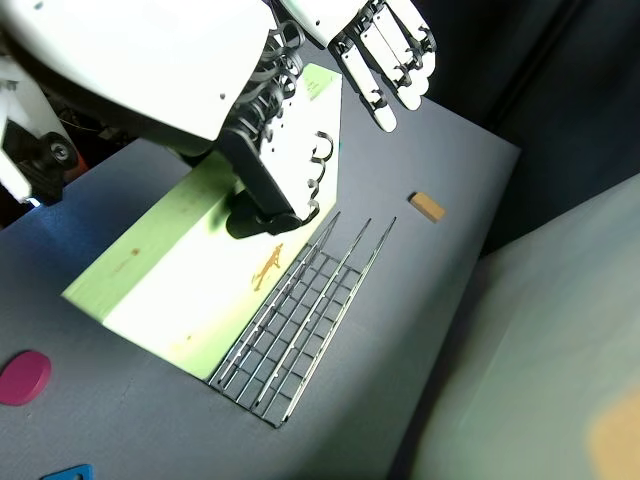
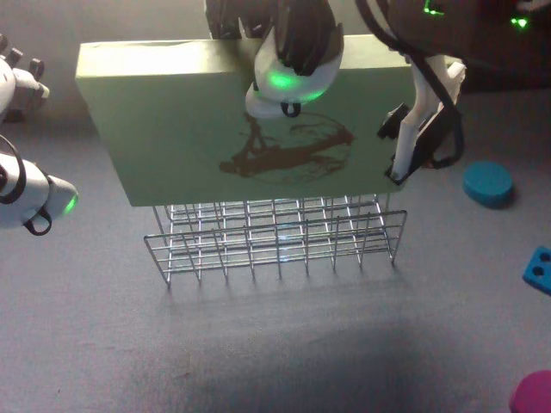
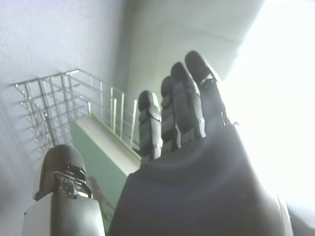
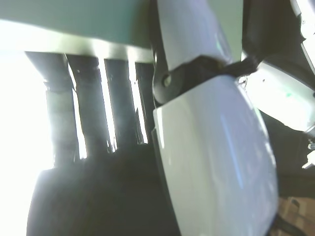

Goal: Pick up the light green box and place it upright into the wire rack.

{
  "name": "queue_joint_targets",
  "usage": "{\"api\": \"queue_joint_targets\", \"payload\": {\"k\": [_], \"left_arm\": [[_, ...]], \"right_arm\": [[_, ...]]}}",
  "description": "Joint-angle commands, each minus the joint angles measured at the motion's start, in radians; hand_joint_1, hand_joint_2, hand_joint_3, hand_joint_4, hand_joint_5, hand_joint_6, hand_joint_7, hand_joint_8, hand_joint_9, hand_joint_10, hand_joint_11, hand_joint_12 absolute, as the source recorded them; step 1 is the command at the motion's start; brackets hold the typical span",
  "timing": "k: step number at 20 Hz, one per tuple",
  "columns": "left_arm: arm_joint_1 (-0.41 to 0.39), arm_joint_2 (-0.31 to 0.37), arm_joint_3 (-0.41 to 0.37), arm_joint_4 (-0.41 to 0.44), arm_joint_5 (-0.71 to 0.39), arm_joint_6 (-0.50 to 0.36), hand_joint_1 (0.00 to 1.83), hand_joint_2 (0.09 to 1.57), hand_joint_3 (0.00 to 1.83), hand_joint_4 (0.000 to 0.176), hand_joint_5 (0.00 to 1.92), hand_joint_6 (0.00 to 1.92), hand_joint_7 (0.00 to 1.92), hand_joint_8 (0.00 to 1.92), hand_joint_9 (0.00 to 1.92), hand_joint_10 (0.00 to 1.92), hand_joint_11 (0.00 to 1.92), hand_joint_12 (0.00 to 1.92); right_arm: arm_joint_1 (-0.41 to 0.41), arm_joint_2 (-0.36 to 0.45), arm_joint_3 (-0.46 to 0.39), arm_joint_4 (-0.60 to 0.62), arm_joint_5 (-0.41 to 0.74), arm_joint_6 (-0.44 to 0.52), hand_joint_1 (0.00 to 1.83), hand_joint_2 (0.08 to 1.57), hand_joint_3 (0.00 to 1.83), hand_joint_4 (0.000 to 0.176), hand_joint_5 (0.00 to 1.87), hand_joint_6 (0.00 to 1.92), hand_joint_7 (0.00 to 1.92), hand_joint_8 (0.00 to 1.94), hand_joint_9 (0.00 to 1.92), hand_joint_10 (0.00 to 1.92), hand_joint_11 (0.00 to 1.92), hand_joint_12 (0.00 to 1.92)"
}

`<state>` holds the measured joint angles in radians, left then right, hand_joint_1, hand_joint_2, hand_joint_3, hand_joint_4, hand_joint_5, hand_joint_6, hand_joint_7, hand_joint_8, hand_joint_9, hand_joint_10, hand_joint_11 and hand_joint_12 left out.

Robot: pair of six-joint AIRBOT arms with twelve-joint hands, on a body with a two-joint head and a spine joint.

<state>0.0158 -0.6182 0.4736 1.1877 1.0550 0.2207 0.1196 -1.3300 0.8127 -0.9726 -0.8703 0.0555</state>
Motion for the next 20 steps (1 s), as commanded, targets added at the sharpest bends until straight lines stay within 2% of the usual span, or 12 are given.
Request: {"api": "queue_joint_targets", "payload": {"k": [1, 4, 5, 7, 8, 9, 12, 13, 14, 15, 20], "left_arm": [[-0.01, 0.005, -0.002, 0.097, -0.01, 0.007, 0.25, 1.15, 0.0, 0.072, 0.27, 0.0, 0.2, 0.0, 0.23, 0.0, 0.0, 0.7], [-0.011, 0.005, 0.0, 0.094, -0.01, 0.006, 0.25, 1.15, 0.0, 0.072, 0.28, 0.0, 0.21, 0.01, 0.24, 0.0, 0.0, 0.7], [-0.012, 0.005, 0.0, 0.094, -0.01, 0.007, 0.24, 1.15, 0.0, 0.072, 0.28, 0.0, 0.21, 0.01, 0.24, 0.0, 0.0, 0.7], [-0.012, 0.005, 0.001, 0.09, -0.013, 0.007, 0.24, 1.15, 0.0, 0.072, 0.28, 0.0, 0.21, 0.01, 0.24, 0.0, 0.0, 0.7], [-0.012, 0.005, 0.001, 0.088, -0.013, 0.007, 0.24, 1.15, 0.0, 0.072, 0.28, 0.0, 0.21, 0.01, 0.24, 0.0, 0.0, 0.7], [-0.012, 0.005, 0.001, 0.085, -0.013, 0.007, 0.25, 1.15, 0.0, 0.072, 0.28, 0.0, 0.21, 0.01, 0.24, 0.0, 0.0, 0.7], [-0.012, 0.005, 0.001, 0.084, -0.013, 0.007, 0.24, 1.15, 0.0, 0.071, 0.28, 0.0, 0.21, 0.01, 0.24, 0.0, 0.0, 0.7], [-0.01, 0.005, 0.001, 0.084, -0.013, 0.007, 0.24, 1.15, 0.0, 0.071, 0.28, 0.0, 0.22, 0.01, 0.24, 0.0, 0.0, 0.71], [-0.009, 0.005, 0.001, 0.084, -0.013, 0.008, 0.25, 1.15, 0.0, 0.071, 0.28, 0.0, 0.22, 0.01, 0.24, 0.0, 0.0, 0.71], [-0.008, 0.005, 0.0, 0.084, -0.013, 0.011, 0.26, 1.15, 0.0, 0.071, 0.28, 0.0, 0.22, 0.0, 0.25, 0.0, 0.0, 0.71], [-0.008, 0.005, 0.0, 0.079, -0.013, 0.019, 0.28, 1.14, 0.0, 0.07, 0.29, 0.0, 0.21, 0.0, 0.25, 0.0, 0.0, 0.71]], "right_arm": [[0.005, -0.004, 0.007, -0.08, 0.044, 0.004, 1.36, 1.16, 0.0, 0.0, 0.83, 1.01, 0.9, 1.13, 0.86, 1.4, 0.75, 1.5], [-0.01, -0.011, 0.017, -0.1, 0.047, 0.03, 1.36, 1.16, 0.0, 0.0, 0.83, 1.02, 0.91, 1.13, 0.86, 1.4, 0.73, 1.5], [-0.015, -0.013, 0.022, -0.103, 0.053, 0.033, 1.25, 1.15, 0.0, 0.0, 0.88, 1.01, 0.96, 1.17, 0.88, 1.22, 0.77, 1.5], [-0.024, -0.02, 0.031, -0.103, 0.056, 0.034, 1.22, 1.14, 0.0, 0.0, 0.9, 0.99, 0.98, 1.18, 0.92, 1.14, 0.76, 1.48], [-0.033, -0.024, 0.038, -0.105, 0.059, 0.037, 1.33, 1.15, 0.0, 0.0, 0.84, 1.0, 0.93, 1.14, 0.86, 1.35, 0.74, 1.5], [-0.04, -0.026, 0.043, -0.105, 0.063, 0.04, 1.36, 1.16, 0.0, 0.0, 0.83, 1.01, 0.92, 1.14, 0.85, 1.39, 0.75, 1.51], [-0.06, -0.035, 0.053, -0.14, 0.071, 0.061, 1.36, 1.16, 0.0, 0.0, 0.83, 1.01, 0.91, 1.14, 0.85, 1.4, 0.75, 1.51], [-0.066, -0.039, 0.058, -0.152, 0.073, 0.069, 1.25, 1.14, 0.0, 0.0, 0.89, 0.98, 0.97, 1.17, 0.89, 1.22, 0.76, 1.51], [-0.07, -0.043, 0.063, -0.156, 0.073, 0.072, 1.34, 1.15, 0.0, 0.0, 0.85, 0.99, 0.93, 1.13, 0.87, 1.36, 0.76, 1.51], [-0.075, -0.046, 0.066, -0.158, 0.076, 0.075, 1.36, 1.15, 0.0, 0.0, 0.84, 0.99, 0.92, 1.12, 0.87, 1.38, 0.76, 1.51], [-0.114, -0.064, 0.083, -0.175, 0.088, 0.076, 1.36, 1.16, 0.0, 0.0, 0.83, 1.01, 0.91, 1.13, 0.85, 1.4, 0.76, 1.51]]}}
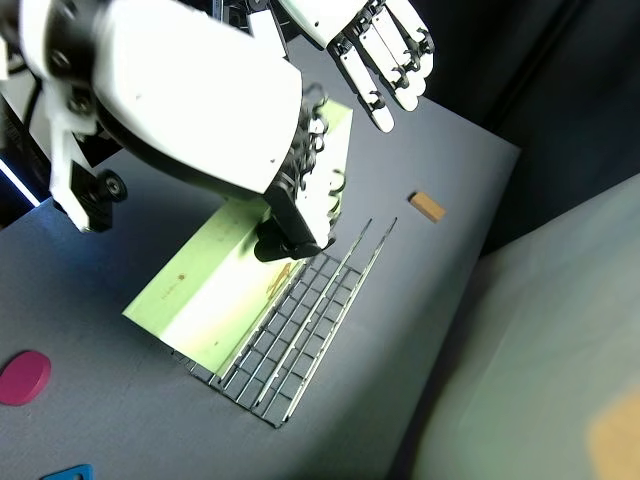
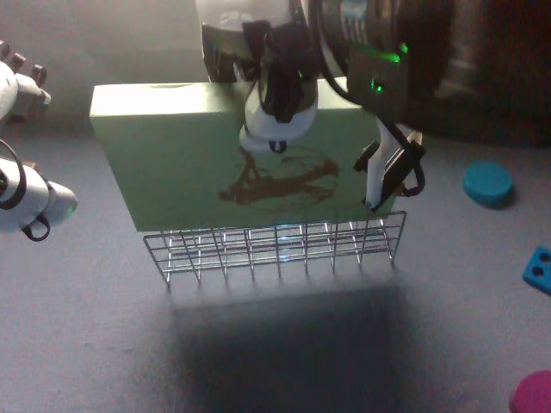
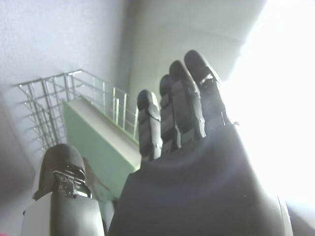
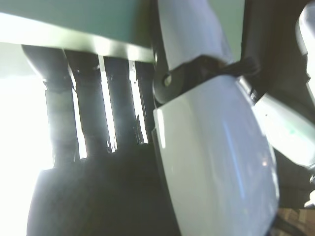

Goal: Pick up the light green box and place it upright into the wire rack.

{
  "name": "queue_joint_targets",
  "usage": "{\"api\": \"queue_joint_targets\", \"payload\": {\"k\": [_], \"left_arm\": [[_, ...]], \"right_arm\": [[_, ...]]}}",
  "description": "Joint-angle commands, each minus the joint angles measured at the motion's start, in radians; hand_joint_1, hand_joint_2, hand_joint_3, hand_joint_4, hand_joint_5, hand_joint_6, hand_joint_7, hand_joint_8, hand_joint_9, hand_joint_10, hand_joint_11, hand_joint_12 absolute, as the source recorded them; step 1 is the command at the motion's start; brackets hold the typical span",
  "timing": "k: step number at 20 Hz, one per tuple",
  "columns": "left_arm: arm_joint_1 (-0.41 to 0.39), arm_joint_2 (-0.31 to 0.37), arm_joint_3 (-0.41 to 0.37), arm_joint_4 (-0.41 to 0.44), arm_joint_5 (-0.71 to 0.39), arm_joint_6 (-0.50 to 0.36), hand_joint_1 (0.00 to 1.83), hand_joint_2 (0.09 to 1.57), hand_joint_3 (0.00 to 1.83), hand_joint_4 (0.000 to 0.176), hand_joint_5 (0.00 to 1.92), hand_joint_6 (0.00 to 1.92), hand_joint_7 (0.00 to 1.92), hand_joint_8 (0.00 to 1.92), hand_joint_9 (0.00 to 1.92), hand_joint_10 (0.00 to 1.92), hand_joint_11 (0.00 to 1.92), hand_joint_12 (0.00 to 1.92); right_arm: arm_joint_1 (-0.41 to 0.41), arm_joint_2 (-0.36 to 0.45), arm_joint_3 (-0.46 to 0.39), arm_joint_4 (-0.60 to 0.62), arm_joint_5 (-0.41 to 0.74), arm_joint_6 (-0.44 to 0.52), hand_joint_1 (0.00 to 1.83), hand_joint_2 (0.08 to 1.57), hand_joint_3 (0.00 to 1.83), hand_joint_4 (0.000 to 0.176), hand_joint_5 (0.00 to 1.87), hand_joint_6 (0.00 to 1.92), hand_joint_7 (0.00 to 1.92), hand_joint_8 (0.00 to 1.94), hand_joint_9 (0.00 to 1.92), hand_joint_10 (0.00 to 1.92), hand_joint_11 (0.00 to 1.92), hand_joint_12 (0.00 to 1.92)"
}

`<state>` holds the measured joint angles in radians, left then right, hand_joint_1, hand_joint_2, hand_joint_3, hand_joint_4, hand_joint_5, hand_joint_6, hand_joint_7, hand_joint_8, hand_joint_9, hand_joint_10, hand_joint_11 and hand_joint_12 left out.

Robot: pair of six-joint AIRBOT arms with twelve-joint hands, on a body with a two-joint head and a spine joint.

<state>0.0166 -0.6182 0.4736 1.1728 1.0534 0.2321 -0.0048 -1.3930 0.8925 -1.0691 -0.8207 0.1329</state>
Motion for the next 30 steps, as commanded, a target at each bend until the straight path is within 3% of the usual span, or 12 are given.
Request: {"api": "queue_joint_targets", "payload": {"k": [1, 4, 6, 8, 9, 10, 30], "left_arm": [[-0.009, 0.005, 0.0, 0.093, -0.011, 0.008, 0.28, 1.14, 0.0, 0.07, 0.29, 0.0, 0.21, 0.0, 0.25, 0.0, 0.0, 0.71], [-0.01, 0.005, -0.001, 0.093, -0.011, 0.008, 0.29, 1.13, 0.0, 0.07, 0.29, 0.0, 0.22, 0.0, 0.24, 0.0, 0.0, 0.71], [-0.011, 0.005, -0.001, 0.093, -0.011, 0.008, 0.29, 1.13, 0.0, 0.069, 0.29, 0.0, 0.21, 0.0, 0.24, 0.0, 0.0, 0.71], [-0.013, 0.005, 0.005, 0.079, -0.011, 0.006, 0.28, 1.13, 0.0, 0.069, 0.29, 0.0, 0.21, 0.0, 0.23, 0.0, 0.0, 0.7], [-0.012, 0.005, 0.005, 0.079, -0.011, 0.006, 0.28, 1.13, 0.0, 0.069, 0.29, 0.0, 0.21, 0.0, 0.23, 0.0, 0.0, 0.69], [-0.01, 0.005, 0.005, 0.079, -0.011, 0.006, 0.28, 1.13, 0.0, 0.069, 0.29, 0.0, 0.21, 0.0, 0.22, 0.0, 0.0, 0.67], [-0.011, 0.005, 0.0, 0.079, -0.035, 0.003, 0.27, 1.13, 0.0, 0.069, 0.29, 0.0, 0.21, 0.0, 0.22, 0.0, 0.0, 0.65]], "right_arm": [[0.002, -0.005, 0.006, -0.078, 0.038, -0.004, 1.36, 1.16, 0.0, 0.0, 0.83, 1.01, 0.91, 1.13, 0.85, 1.4, 0.76, 1.51], [-0.017, -0.011, 0.013, -0.088, 0.04, -0.005, 1.36, 1.16, 0.0, 0.0, 0.83, 1.02, 0.92, 1.13, 0.85, 1.4, 0.76, 1.52], [-0.032, -0.016, 0.016, -0.1, 0.043, -0.006, 1.23, 1.14, 0.0, 0.0, 0.89, 1.01, 0.98, 1.16, 0.89, 1.14, 0.76, 1.51], [-0.053, -0.023, 0.024, -0.104, 0.042, -0.015, 1.22, 1.14, 0.0, 0.0, 0.88, 1.01, 0.99, 1.16, 0.9, 1.12, 0.75, 1.5], [-0.062, -0.027, 0.03, -0.105, 0.042, -0.015, 1.33, 1.15, 0.0, 0.0, 0.83, 1.02, 0.94, 1.13, 0.86, 1.34, 0.74, 1.51], [-0.07, -0.03, 0.036, -0.105, 0.042, -0.014, 1.36, 1.16, 0.0, 0.0, 0.82, 1.04, 0.92, 1.13, 0.85, 1.39, 0.74, 1.52], [-0.153, -0.054, 0.073, -0.171, 0.051, 0.07, 1.36, 1.16, 0.0, 0.0, 0.82, 1.02, 0.91, 1.13, 0.86, 1.39, 0.75, 1.5]]}}
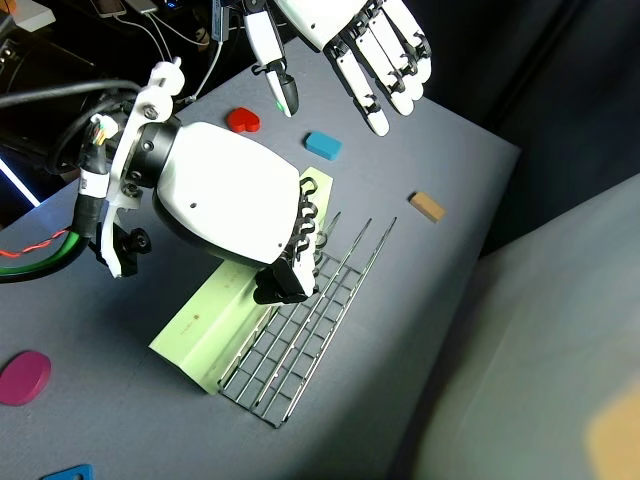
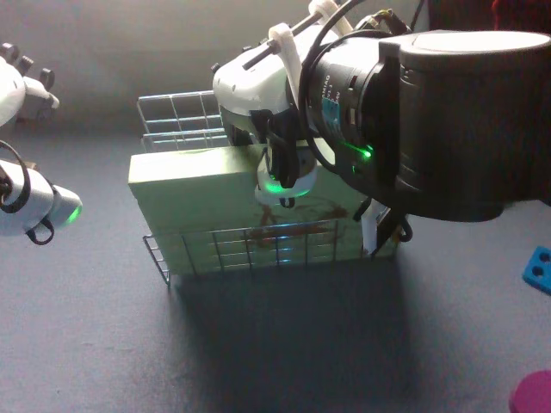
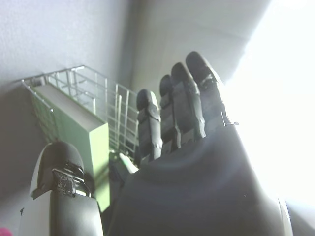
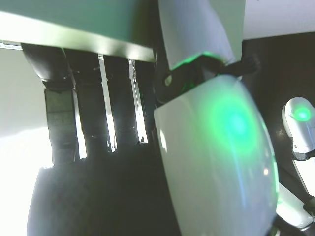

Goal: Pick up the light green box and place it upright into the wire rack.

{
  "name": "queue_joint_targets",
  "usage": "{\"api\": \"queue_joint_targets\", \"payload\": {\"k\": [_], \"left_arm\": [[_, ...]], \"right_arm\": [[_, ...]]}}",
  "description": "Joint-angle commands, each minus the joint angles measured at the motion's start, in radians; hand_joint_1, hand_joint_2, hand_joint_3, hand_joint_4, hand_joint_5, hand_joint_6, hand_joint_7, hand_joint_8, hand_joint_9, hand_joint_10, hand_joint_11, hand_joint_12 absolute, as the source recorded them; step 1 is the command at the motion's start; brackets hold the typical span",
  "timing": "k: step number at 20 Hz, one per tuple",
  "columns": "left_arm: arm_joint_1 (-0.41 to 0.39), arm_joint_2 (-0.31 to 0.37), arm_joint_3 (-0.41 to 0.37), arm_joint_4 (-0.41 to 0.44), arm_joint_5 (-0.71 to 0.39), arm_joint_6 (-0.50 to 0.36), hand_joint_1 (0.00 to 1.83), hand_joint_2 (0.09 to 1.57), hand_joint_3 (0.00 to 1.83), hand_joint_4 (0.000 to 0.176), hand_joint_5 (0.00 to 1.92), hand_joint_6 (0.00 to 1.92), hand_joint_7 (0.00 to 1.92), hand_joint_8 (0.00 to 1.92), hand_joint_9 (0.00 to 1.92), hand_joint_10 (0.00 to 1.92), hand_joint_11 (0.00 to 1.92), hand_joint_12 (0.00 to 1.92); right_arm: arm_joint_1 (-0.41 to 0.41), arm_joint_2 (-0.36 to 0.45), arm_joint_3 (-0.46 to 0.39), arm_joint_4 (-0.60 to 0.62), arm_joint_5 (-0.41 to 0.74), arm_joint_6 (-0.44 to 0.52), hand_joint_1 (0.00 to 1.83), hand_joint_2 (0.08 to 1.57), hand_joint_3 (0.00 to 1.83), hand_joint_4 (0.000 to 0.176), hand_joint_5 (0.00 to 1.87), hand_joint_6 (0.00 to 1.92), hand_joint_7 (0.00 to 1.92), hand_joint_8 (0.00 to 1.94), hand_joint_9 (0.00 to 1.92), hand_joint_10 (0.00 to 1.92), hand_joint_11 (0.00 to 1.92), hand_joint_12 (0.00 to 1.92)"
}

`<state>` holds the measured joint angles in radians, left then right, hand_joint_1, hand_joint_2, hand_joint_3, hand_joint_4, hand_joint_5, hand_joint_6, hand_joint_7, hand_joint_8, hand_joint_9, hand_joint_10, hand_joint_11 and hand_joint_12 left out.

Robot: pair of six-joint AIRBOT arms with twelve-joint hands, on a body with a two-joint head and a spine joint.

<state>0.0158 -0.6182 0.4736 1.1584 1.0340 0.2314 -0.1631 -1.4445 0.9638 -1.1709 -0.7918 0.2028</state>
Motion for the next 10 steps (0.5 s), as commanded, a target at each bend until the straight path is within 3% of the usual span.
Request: {"api": "queue_joint_targets", "payload": {"k": [1, 4, 5, 6, 8, 9, 10], "left_arm": [[-0.009, 0.005, 0.0, 0.093, -0.018, 0.004, 0.27, 1.13, 0.0, 0.069, 0.29, 0.0, 0.22, 0.0, 0.22, 0.0, 0.0, 0.65], [-0.009, 0.005, -0.002, 0.093, -0.02, 0.004, 0.27, 1.13, 0.0, 0.068, 0.29, 0.0, 0.22, 0.0, 0.22, 0.0, 0.0, 0.65], [-0.009, 0.005, -0.003, 0.093, -0.02, 0.004, 0.27, 1.13, 0.0, 0.068, 0.3, 0.0, 0.22, 0.0, 0.23, 0.0, 0.0, 0.65], [-0.009, 0.005, -0.002, 0.093, -0.019, 0.003, 0.27, 1.13, 0.0, 0.067, 0.3, 0.0, 0.23, 0.0, 0.23, 0.0, 0.0, 0.66], [-0.009, 0.005, -0.002, 0.093, -0.022, 0.006, 0.27, 1.13, 0.0, 0.067, 0.3, 0.0, 0.23, 0.0, 0.23, 0.0, 0.0, 0.66], [-0.009, 0.005, -0.003, 0.093, -0.024, 0.006, 0.27, 1.13, 0.0, 0.067, 0.31, 0.01, 0.23, 0.0, 0.23, 0.0, 0.0, 0.66], [-0.01, 0.005, -0.005, 0.093, -0.024, 0.006, 0.27, 1.13, 0.0, 0.067, 0.31, 0.01, 0.23, 0.0, 0.23, 0.0, 0.0, 0.66]], "right_arm": [[0.005, -0.003, 0.002, -0.069, 0.023, 0.0, 1.36, 1.16, 0.0, 0.0, 0.82, 1.03, 0.91, 1.13, 0.86, 1.4, 0.74, 1.51], [0.004, -0.002, 0.002, -0.069, 0.028, 0.006, 1.36, 1.17, 0.0, 0.0, 0.82, 1.07, 0.87, 1.16, 0.84, 1.42, 0.72, 1.53], [0.004, -0.002, 0.002, -0.069, 0.03, 0.008, 1.34, 1.2, 0.01, 0.0, 0.78, 1.17, 0.78, 1.28, 0.78, 1.47, 0.68, 1.52], [0.003, -0.002, 0.002, -0.069, 0.033, 0.009, 1.16, 1.23, 0.0, 0.005, 0.76, 1.25, 0.76, 1.4, 0.65, 1.15, 0.64, 1.5], [0.003, -0.002, 0.002, -0.069, 0.033, 0.009, 1.14, 1.24, 0.0, 0.014, 0.73, 1.29, 0.77, 1.39, 0.64, 0.99, 0.6, 1.48], [0.003, -0.002, 0.002, -0.069, 0.034, 0.01, 1.04, 1.23, 0.0, 0.0, 0.76, 1.3, 0.68, 0.88, 0.63, 0.9, 0.58, 1.47], [0.002, -0.002, 0.002, -0.069, 0.036, 0.013, 0.98, 1.16, 0.0, 0.0, 0.67, 0.69, 0.71, 0.6, 0.62, 0.78, 0.55, 1.45]]}}
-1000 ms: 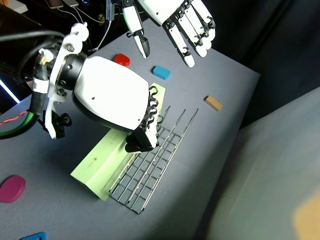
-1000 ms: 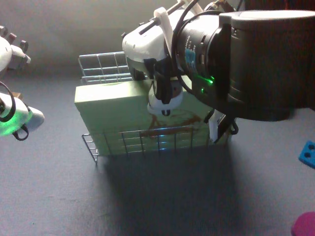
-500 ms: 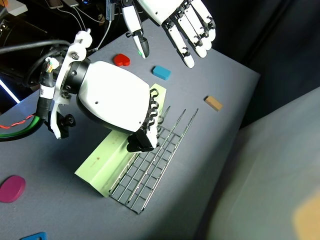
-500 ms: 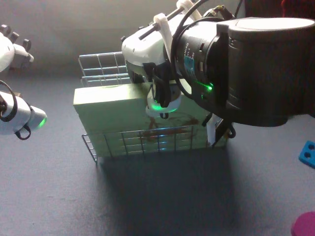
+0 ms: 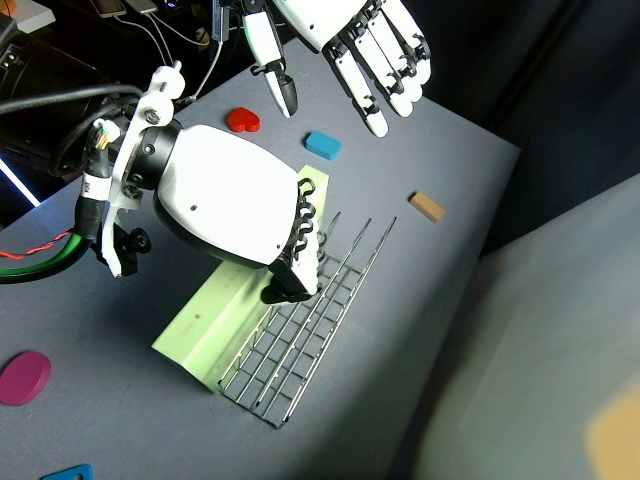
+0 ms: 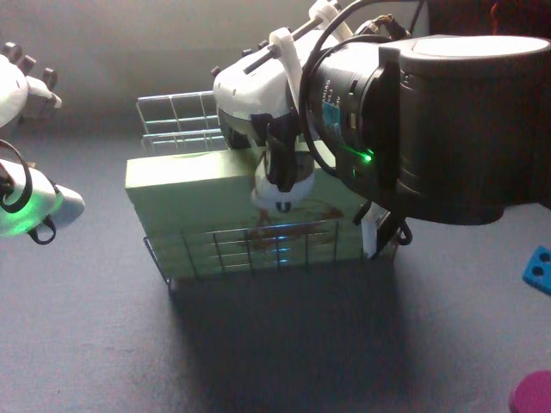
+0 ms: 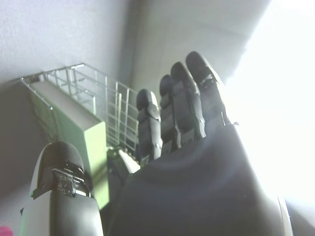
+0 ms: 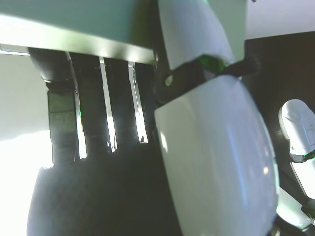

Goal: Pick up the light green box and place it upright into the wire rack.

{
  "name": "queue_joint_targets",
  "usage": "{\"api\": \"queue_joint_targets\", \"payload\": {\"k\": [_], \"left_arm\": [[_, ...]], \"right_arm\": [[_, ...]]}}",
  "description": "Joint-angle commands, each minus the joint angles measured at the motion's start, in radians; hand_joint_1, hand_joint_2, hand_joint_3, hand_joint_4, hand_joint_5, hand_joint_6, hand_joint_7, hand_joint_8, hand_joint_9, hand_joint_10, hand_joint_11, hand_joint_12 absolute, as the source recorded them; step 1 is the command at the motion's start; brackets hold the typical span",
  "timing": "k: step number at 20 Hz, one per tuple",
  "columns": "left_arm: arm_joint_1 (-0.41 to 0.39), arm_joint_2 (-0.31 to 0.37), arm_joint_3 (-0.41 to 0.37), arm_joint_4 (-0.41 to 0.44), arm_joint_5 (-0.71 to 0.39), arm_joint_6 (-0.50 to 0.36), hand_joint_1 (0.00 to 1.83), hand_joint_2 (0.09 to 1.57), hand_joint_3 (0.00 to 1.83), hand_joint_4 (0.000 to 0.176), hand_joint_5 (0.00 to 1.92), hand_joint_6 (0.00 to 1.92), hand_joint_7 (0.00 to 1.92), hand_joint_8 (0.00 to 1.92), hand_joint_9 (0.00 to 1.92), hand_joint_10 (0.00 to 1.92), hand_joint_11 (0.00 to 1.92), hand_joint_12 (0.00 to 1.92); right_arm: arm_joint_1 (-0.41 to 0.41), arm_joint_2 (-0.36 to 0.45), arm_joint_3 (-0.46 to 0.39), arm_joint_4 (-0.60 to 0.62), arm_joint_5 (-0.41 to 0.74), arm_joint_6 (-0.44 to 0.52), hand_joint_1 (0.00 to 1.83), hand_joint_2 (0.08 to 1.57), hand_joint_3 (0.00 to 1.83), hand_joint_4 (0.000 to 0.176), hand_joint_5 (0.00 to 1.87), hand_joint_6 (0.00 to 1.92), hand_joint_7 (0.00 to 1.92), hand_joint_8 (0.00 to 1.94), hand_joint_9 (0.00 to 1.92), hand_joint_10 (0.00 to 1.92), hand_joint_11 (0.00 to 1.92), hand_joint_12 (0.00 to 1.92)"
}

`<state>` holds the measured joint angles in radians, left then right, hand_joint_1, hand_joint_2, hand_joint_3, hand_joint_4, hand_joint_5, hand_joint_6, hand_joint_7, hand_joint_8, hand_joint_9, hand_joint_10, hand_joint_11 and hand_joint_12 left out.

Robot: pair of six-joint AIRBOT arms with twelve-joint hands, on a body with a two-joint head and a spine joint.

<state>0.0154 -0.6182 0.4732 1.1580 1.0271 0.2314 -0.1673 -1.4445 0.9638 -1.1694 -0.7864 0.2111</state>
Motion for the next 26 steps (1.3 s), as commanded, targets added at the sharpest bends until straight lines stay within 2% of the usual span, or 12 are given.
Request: {"api": "queue_joint_targets", "payload": {"k": [1, 2, 3, 4, 6, 9, 11, 14, 20, 24, 26], "left_arm": [[-0.012, 0.005, -0.005, 0.094, -0.017, 0.005, 0.27, 1.13, 0.0, 0.067, 0.31, 0.01, 0.23, 0.0, 0.23, 0.0, 0.0, 0.66], [-0.013, 0.005, -0.008, 0.094, -0.017, 0.005, 0.27, 1.13, 0.0, 0.067, 0.31, 0.01, 0.23, 0.0, 0.23, 0.0, 0.0, 0.66], [-0.011, 0.005, -0.009, 0.094, -0.016, 0.005, 0.27, 1.13, 0.0, 0.067, 0.31, 0.01, 0.23, 0.0, 0.23, 0.0, 0.0, 0.66], [-0.007, 0.005, -0.011, 0.094, -0.016, 0.005, 0.27, 1.13, 0.0, 0.067, 0.31, 0.01, 0.23, 0.0, 0.23, 0.0, 0.0, 0.66], [-0.003, 0.005, -0.012, 0.094, -0.016, 0.006, 0.27, 1.13, 0.0, 0.067, 0.32, 0.01, 0.23, 0.0, 0.23, 0.0, 0.0, 0.67], [0.014, 0.003, -0.014, 0.104, -0.026, -0.018, 0.27, 1.13, 0.0, 0.067, 0.32, 0.01, 0.23, 0.0, 0.23, 0.0, 0.0, 0.67], [0.024, 0.003, -0.018, 0.133, -0.049, -0.072, 0.27, 1.13, 0.0, 0.067, 0.32, 0.01, 0.23, 0.0, 0.23, 0.0, 0.0, 0.67], [0.027, 0.001, -0.019, 0.135, -0.067, -0.08, 0.27, 1.13, 0.0, 0.067, 0.31, 0.0, 0.23, 0.0, 0.23, 0.0, 0.0, 0.65], [0.034, -0.025, -0.031, 0.157, -0.09, -0.106, 0.27, 1.13, 0.0, 0.068, 0.31, 0.0, 0.23, 0.0, 0.23, 0.0, 0.0, 0.68], [0.034, -0.052, -0.035, 0.159, -0.087, -0.113, 0.27, 1.12, 0.0, 0.068, 0.31, 0.0, 0.23, 0.0, 0.23, 0.0, 0.0, 0.72], [0.034, -0.058, -0.039, 0.161, -0.087, -0.113, 0.28, 1.12, 0.0, 0.068, 0.31, 0.0, 0.23, 0.0, 0.24, 0.0, 0.0, 0.76]], "right_arm": [[0.006, -0.002, 0.002, -0.071, 0.031, 0.007, 0.91, 1.13, 0.0, 0.0, 0.73, 0.19, 0.8, 0.21, 0.67, 0.5, 0.47, 1.38], [0.007, -0.001, 0.002, -0.071, 0.031, 0.007, 0.91, 1.13, 0.0, 0.0, 0.73, 0.19, 0.8, 0.21, 0.67, 0.5, 0.47, 1.38], [0.008, 0.0, 0.001, -0.07, 0.031, 0.007, 0.87, 1.1, 0.0, 0.0, 0.72, 0.04, 0.79, 0.05, 0.67, 0.31, 0.38, 1.33], [0.009, 0.001, 0.001, -0.07, 0.031, 0.007, 0.87, 1.1, 0.0, 0.0, 0.72, 0.04, 0.79, 0.05, 0.67, 0.31, 0.38, 1.33], [0.012, 0.007, -0.001, -0.07, 0.031, 0.007, 0.8, 1.06, 0.0, 0.0, 0.62, 0.0, 0.72, 0.0, 0.61, 0.14, 0.25, 1.31], [0.034, 0.038, -0.025, -0.07, 0.037, 0.007, 0.75, 1.02, 0.0, 0.0, 0.55, 0.0, 0.64, 0.0, 0.54, 0.06, 0.13, 1.24], [0.055, 0.075, -0.059, -0.07, 0.043, 0.007, 0.73, 1.01, 0.0, 0.0, 0.52, 0.0, 0.6, 0.0, 0.51, 0.04, 0.11, 1.23], [0.091, 0.158, -0.119, -0.071, 0.071, 0.035, 0.67, 0.97, 0.0, 0.0, 0.43, 0.0, 0.46, 0.0, 0.42, 0.0, 0.0, 1.19], [0.13, 0.359, -0.287, -0.07, 0.153, 0.024, 0.64, 0.94, 0.0, 0.0, 0.41, 0.0, 0.41, 0.0, 0.39, 0.0, 0.0, 1.15], [0.145, 0.434, -0.382, -0.07, 0.099, -0.001, 0.59, 0.98, 0.0, 0.0, 0.41, 0.0, 0.43, 0.0, 0.38, 0.0, 0.0, 1.14], [0.147, 0.466, -0.417, -0.07, 0.069, -0.004, 0.54, 1.02, 0.01, 0.0, 0.44, 0.01, 0.48, 0.01, 0.42, 0.01, 0.01, 1.19]]}}
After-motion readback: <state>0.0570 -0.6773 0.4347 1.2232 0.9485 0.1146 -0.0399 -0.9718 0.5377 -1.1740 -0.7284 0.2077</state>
